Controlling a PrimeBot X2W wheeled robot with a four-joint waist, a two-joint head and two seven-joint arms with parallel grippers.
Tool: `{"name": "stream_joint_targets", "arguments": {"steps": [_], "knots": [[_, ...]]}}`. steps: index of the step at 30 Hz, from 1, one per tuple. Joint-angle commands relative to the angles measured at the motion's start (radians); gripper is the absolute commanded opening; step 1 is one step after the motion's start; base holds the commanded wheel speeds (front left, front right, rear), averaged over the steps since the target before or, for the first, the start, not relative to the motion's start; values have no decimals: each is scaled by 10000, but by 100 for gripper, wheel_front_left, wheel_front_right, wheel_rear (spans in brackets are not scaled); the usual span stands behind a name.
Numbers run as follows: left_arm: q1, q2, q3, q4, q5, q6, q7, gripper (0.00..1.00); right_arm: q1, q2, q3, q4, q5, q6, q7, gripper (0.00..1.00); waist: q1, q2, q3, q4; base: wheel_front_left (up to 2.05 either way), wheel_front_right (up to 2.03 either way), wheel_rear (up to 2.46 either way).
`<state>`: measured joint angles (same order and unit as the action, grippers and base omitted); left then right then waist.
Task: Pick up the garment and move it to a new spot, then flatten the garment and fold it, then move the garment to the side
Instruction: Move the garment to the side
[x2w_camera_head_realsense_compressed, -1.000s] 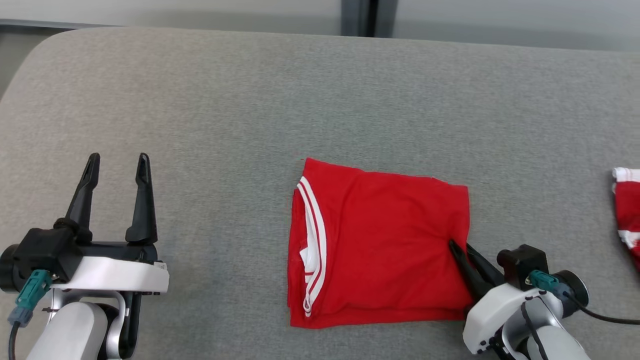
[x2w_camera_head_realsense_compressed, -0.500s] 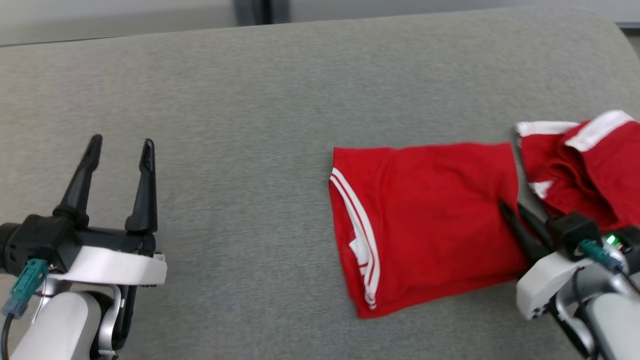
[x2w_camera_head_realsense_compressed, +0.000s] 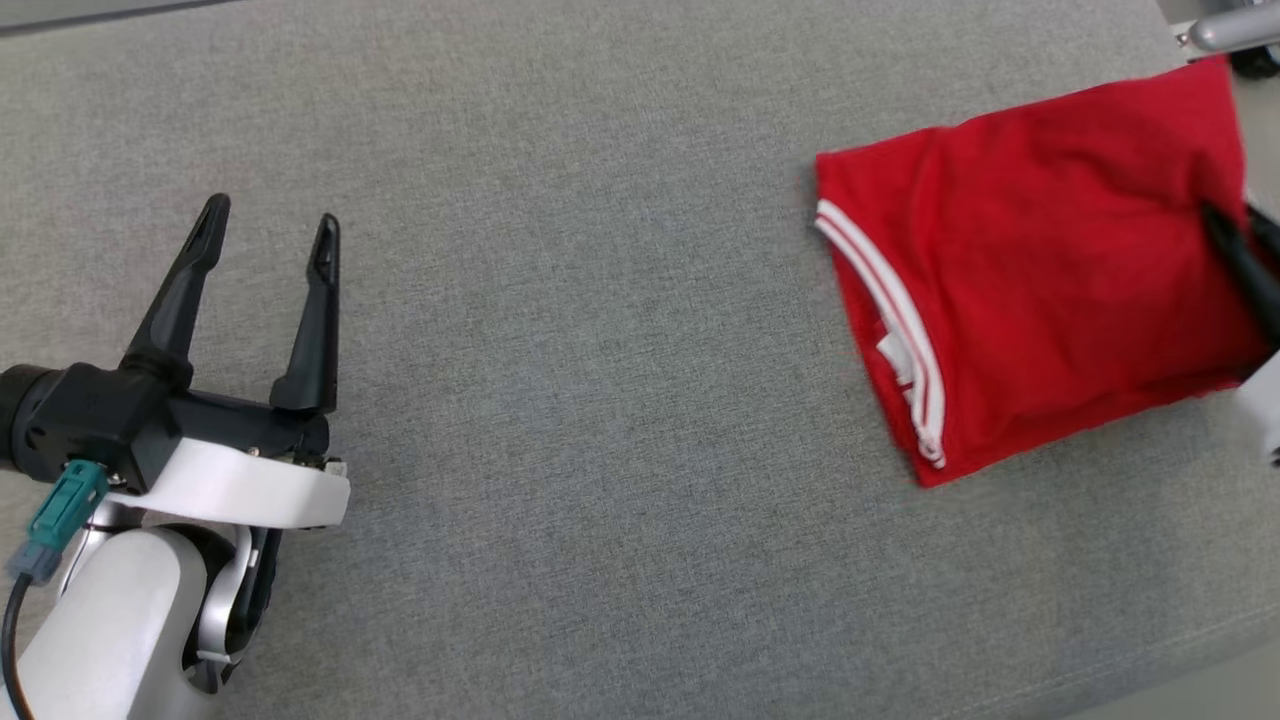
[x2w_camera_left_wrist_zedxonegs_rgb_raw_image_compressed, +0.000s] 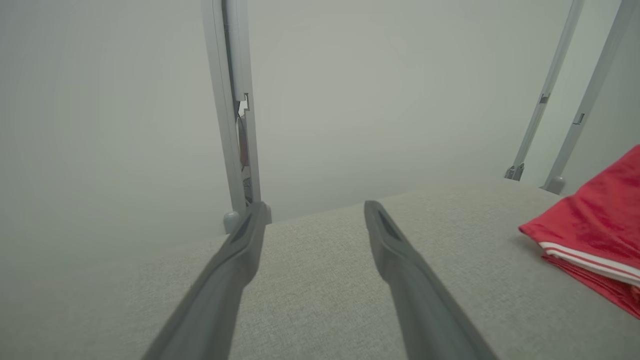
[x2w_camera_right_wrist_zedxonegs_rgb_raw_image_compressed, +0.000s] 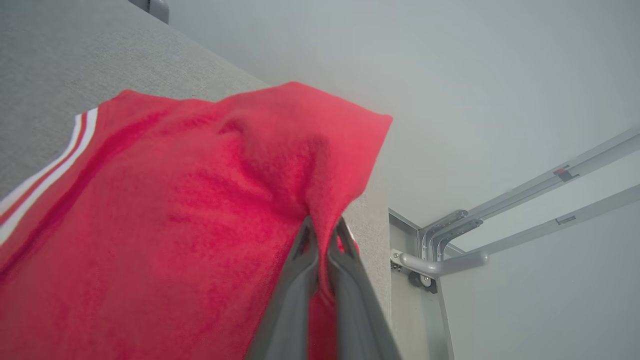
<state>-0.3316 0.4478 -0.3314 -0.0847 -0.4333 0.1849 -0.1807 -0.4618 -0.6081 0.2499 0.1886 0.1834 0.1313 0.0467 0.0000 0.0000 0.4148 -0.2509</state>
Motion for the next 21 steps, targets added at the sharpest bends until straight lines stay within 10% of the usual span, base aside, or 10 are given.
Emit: {"name": "stream_joint_targets", "arguments": {"steps": [1,10,11,12,13,21], "knots": [[-219,-4,-18,20,21,-49,-11,100,-313,-446,28,266,279,-8,-42,0,0,0,131,19,0,0,0],[-448,20,-34,139,-18,-85,-50,100,-1245,-1333,349,1923,934,-8,-483,0,0,0,396,214,0,0,0],[-479,5,-42,159,-34,-91,-63,100,-1278,-1295,356,2214,1010,-8,-458,10,0,0,416,260,0,0,0],[-515,-17,-46,171,-52,-93,-85,100,-1342,-1240,422,2442,1049,-6,-462,67,0,0,437,312,0,0,0],[-526,-33,-37,188,-62,-79,-111,100,-1439,-1176,449,2635,1099,-6,-531,100,0,0,447,346,0,0,0],[-282,-98,123,371,-218,96,-290,100,-1152,-574,-103,3926,1592,-4,-875,100,0,0,314,469,0,0,0]]}}
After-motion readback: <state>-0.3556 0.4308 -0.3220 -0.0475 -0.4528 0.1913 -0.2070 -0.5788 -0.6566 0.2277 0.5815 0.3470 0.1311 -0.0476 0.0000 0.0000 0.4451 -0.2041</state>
